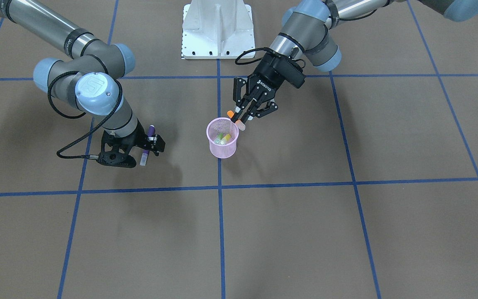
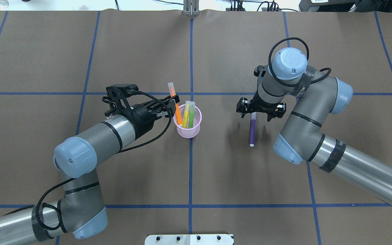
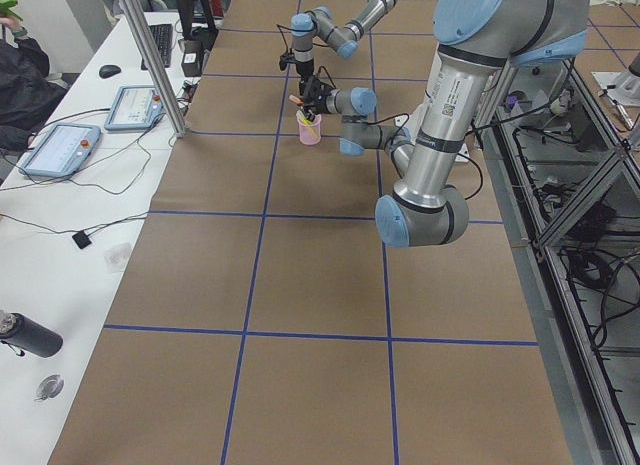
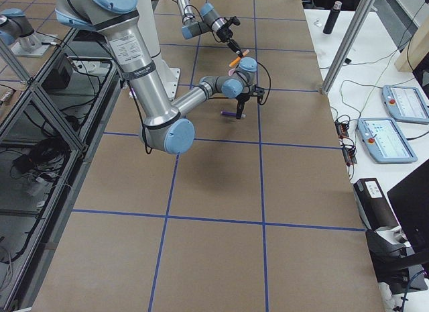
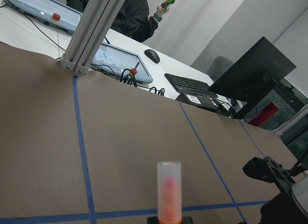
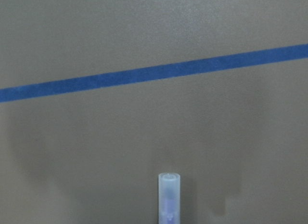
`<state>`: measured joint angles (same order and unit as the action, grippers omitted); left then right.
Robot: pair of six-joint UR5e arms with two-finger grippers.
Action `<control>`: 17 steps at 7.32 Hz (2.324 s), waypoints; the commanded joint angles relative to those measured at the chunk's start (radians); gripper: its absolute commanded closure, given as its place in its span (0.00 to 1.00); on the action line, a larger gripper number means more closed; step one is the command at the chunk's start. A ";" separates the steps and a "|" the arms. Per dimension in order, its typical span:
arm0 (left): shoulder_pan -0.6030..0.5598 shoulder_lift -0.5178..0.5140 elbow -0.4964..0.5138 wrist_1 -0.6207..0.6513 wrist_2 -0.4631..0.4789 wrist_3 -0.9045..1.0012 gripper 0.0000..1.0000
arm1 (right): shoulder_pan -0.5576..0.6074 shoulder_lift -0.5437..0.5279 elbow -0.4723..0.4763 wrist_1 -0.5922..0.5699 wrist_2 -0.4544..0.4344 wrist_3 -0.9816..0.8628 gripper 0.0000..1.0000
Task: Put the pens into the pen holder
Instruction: 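Bring orange marker over cup while right gripper descends to purple marker, then release orange marker into cup while right gripper grasps purple marker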
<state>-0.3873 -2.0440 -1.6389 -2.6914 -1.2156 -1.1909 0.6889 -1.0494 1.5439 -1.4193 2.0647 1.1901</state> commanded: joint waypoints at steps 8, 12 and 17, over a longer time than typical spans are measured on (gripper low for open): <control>0.002 -0.059 0.108 -0.041 0.019 0.062 1.00 | -0.008 0.005 -0.001 0.000 0.000 0.002 0.04; 0.002 -0.065 0.126 -0.067 0.019 0.062 0.13 | -0.017 0.003 -0.002 0.000 0.000 0.000 0.05; -0.001 -0.071 0.126 -0.068 0.019 0.063 0.01 | -0.025 -0.008 -0.005 -0.001 0.000 0.000 0.12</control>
<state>-0.3868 -2.1160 -1.5126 -2.7590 -1.1965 -1.1276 0.6654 -1.0549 1.5390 -1.4204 2.0647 1.1900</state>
